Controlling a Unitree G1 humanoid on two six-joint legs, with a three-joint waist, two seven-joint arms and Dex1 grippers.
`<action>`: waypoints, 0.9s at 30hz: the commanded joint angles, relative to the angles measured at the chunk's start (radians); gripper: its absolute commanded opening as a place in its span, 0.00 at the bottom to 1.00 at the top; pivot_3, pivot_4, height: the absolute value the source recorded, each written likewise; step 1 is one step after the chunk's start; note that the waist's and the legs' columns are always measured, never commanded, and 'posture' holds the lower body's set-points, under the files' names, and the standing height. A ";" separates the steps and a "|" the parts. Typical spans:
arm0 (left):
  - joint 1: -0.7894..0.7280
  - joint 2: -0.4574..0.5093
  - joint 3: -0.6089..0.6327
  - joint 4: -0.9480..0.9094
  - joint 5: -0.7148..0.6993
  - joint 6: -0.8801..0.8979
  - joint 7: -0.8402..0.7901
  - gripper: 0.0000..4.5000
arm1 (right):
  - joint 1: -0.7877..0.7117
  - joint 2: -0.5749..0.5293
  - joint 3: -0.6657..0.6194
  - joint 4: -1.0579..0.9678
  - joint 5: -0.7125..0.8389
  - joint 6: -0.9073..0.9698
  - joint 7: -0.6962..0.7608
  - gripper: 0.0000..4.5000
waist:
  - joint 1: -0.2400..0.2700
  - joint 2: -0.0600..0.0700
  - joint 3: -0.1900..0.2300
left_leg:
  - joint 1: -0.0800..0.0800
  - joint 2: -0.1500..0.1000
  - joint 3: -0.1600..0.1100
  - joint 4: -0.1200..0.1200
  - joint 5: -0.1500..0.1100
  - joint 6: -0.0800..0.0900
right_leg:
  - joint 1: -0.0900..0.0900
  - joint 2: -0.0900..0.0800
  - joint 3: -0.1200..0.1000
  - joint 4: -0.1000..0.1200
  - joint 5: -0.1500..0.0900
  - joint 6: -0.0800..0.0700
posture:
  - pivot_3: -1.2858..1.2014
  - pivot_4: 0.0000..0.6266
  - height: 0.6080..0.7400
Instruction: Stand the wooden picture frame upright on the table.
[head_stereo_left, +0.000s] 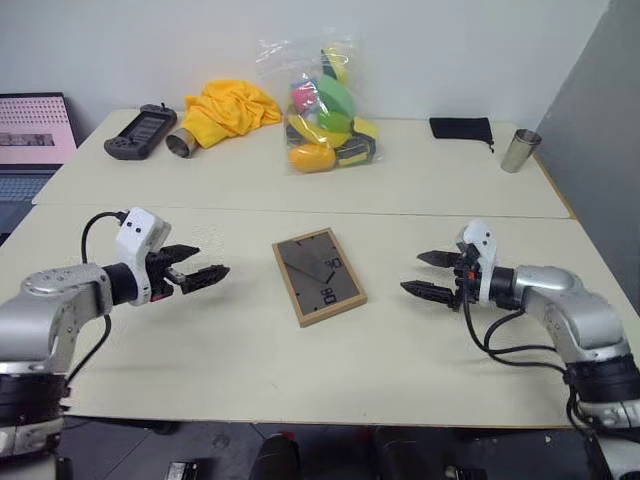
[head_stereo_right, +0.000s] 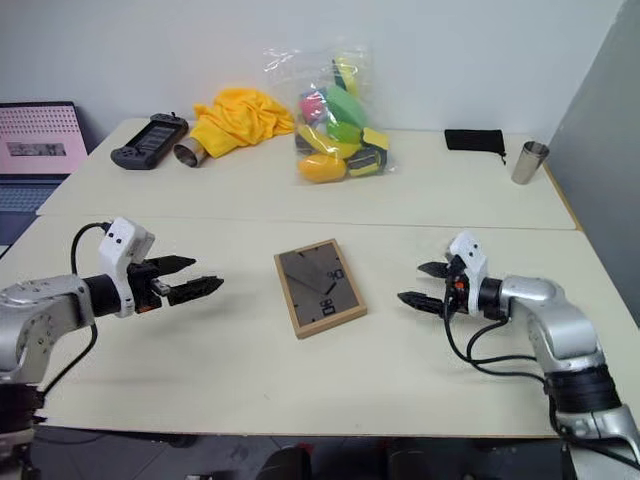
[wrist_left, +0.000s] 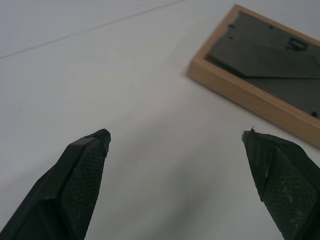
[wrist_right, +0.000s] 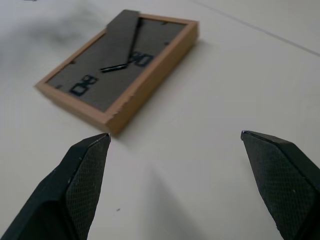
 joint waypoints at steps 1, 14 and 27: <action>-0.034 0.000 -0.010 0.016 0.016 -0.037 -0.012 1.00 | -0.053 0.000 0.019 0.057 -0.012 -0.035 0.050 0.99 | 0.001 0.000 0.000 | 0.000 0.000 0.000 0.000 0.000 0.000 | 0.000 0.000 0.000 0.000 0.000 0.000 | 0.52 0.24 1.00; -0.057 -0.057 -0.054 0.049 0.064 -0.091 0.011 0.92 | -0.125 0.068 0.097 0.227 -0.141 -0.199 0.045 0.90 | 0.002 0.000 0.000 | -0.001 0.000 0.000 0.001 0.000 0.000 | -0.001 0.000 0.000 0.001 0.000 0.000 | 0.52 0.24 1.00; -0.170 -0.223 -0.173 0.251 0.208 -0.255 0.096 0.34 | -0.119 0.212 0.165 0.337 -0.271 -0.326 -0.032 0.26 | 0.004 0.000 0.000 | -0.001 0.000 0.000 0.001 0.000 0.000 | -0.001 0.000 0.000 0.001 0.000 -0.001 | 0.52 0.24 1.00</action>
